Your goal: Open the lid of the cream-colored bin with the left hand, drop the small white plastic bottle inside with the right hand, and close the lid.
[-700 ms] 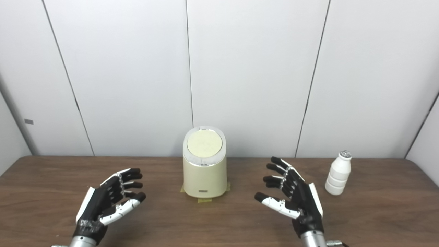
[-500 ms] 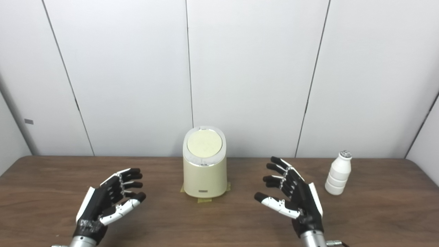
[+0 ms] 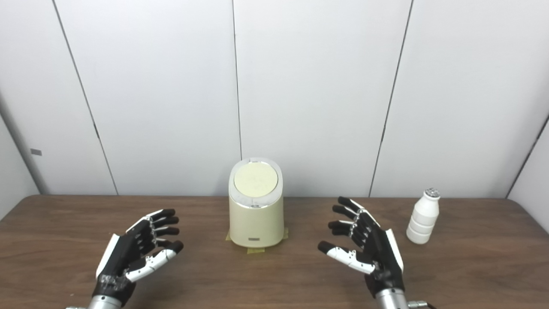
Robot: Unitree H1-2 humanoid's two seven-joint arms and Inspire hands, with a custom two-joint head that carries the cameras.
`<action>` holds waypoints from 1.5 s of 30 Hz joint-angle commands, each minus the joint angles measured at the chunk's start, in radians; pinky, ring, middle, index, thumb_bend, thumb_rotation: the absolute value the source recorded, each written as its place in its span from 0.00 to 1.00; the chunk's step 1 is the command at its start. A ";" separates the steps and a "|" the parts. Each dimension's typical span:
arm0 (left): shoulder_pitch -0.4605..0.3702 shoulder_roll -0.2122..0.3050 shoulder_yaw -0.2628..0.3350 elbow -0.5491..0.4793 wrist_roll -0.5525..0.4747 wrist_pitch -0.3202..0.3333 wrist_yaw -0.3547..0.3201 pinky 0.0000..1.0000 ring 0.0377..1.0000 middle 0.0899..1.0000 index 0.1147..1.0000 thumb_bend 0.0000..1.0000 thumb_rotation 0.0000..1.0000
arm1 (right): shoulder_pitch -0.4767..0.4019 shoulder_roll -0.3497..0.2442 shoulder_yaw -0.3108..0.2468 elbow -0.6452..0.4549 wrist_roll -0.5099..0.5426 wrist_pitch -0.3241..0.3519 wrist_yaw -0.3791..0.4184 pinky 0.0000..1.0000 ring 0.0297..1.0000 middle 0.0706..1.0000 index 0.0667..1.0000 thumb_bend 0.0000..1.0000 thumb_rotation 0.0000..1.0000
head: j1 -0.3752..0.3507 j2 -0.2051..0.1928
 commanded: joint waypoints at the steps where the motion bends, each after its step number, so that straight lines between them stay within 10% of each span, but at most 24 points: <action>1: -0.046 -0.030 -0.004 -0.050 0.022 0.004 0.038 0.58 0.72 0.78 0.82 0.72 0.24 | -0.026 -0.012 -0.006 -0.024 0.014 -0.028 0.012 0.62 0.61 0.74 0.77 0.85 0.19 | 0.004 -0.002; 13: -0.257 -0.043 -0.032 -0.013 0.136 0.165 0.085 0.93 0.94 0.94 0.98 0.83 0.39 | -0.030 -0.028 -0.011 -0.010 0.016 -0.029 0.025 0.63 0.61 0.75 0.76 0.86 0.21 | 0.014 -0.012; 28: -0.500 -0.077 -0.115 0.215 0.274 0.196 0.186 0.94 1.00 1.00 1.00 0.90 0.37 | -0.028 -0.038 -0.007 0.010 0.022 -0.052 0.038 0.63 0.61 0.75 0.77 0.86 0.22 | 0.018 -0.013; 36: -0.594 -0.066 -0.209 0.396 0.489 0.105 0.368 0.99 1.00 1.00 1.00 0.96 0.37 | -0.026 -0.032 -0.007 0.001 0.015 -0.051 0.032 0.62 0.62 0.75 0.77 0.86 0.23 | 0.010 -0.017; 45: -0.648 -0.060 -0.268 0.497 0.574 0.082 0.416 1.00 1.00 1.00 1.00 0.96 0.33 | -0.027 -0.022 -0.010 -0.005 0.016 -0.048 0.025 0.59 0.63 0.76 0.78 0.85 0.22 | -0.001 -0.016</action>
